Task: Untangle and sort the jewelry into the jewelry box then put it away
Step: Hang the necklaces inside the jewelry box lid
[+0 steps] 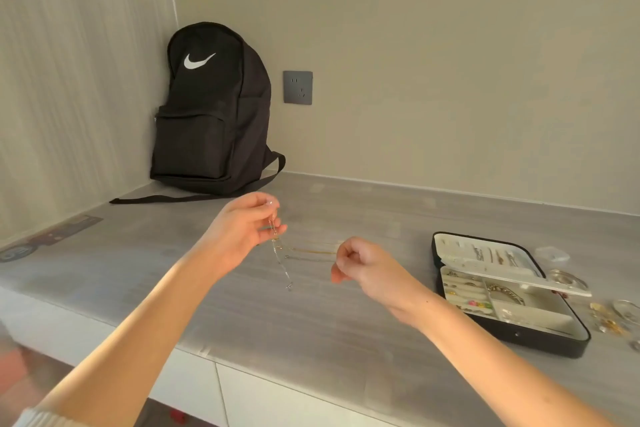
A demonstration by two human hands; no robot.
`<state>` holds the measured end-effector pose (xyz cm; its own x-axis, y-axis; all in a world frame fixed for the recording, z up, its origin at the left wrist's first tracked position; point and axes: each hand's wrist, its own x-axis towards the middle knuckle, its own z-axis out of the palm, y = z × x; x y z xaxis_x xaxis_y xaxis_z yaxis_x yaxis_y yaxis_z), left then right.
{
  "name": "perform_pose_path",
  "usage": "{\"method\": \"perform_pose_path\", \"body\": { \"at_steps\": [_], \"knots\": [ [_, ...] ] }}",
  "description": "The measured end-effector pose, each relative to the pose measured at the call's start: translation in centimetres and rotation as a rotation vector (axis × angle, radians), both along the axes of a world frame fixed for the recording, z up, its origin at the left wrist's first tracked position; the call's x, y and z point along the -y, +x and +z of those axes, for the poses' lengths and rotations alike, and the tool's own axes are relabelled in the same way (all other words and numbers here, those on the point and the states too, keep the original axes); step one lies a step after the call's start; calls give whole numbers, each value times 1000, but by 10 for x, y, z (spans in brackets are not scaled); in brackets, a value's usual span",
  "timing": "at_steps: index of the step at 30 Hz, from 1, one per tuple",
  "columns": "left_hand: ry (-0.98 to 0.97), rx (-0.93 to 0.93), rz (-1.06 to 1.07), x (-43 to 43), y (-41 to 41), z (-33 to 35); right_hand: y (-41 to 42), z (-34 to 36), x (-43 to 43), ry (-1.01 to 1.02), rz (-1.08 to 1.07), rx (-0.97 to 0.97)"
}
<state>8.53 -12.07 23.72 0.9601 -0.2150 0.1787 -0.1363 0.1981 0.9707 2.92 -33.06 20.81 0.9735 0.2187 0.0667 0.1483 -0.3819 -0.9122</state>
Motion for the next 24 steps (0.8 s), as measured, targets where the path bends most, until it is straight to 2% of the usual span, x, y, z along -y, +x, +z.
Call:
{"method": "perform_pose_path", "body": {
  "at_steps": [6, 15, 19, 24],
  "knots": [
    [407, 209, 26, 68, -26, 49, -22, 21, 29, 3, 31, -36],
    [562, 248, 17, 137, -44, 64, -42, 45, 67, -46, -174, 188],
    [603, 251, 6, 158, -50, 66, -52, 57, 87, -180, -318, 258],
    [535, 205, -75, 180, -47, 71, -64, 91, 117, 164, -263, 212]
  ]
}}
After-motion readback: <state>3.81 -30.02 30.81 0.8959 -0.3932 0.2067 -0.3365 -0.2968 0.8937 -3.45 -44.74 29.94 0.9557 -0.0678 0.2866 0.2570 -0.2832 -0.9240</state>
